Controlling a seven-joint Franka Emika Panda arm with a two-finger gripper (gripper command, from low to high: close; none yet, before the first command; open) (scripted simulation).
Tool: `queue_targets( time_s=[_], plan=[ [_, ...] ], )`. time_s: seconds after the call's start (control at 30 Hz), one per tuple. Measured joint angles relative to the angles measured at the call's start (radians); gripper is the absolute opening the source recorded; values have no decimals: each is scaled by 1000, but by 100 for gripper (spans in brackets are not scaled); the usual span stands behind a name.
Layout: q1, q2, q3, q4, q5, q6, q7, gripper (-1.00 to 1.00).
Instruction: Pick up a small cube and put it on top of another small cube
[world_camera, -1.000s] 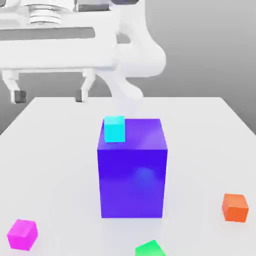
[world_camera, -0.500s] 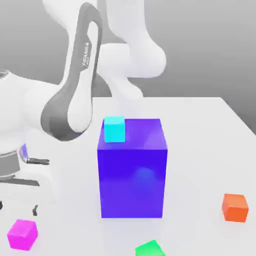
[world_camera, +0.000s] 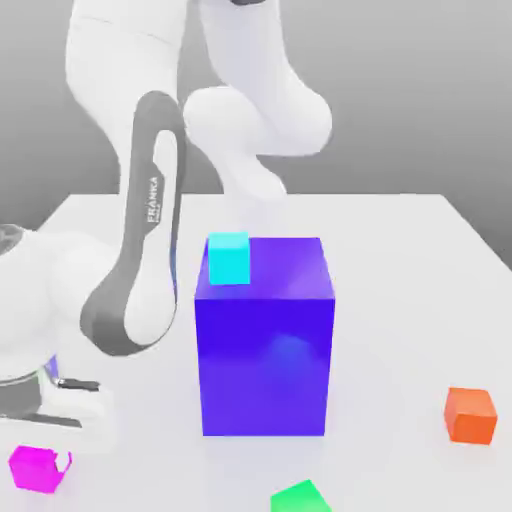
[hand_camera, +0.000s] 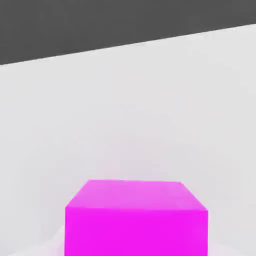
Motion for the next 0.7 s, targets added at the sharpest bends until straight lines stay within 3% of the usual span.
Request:
queue_targets(
  time_s=[0.37, 0.5, 0.53, 0.7],
  plan=[
    [243, -145, 232, -7, -200, -119, -263, -100],
    [290, -63, 280, 4, -235, -45, -318, -100],
    [293, -30, 281, 6, -238, -15, -319, 100],
    [293, -30, 281, 6, -238, -15, -319, 100]
  ],
)
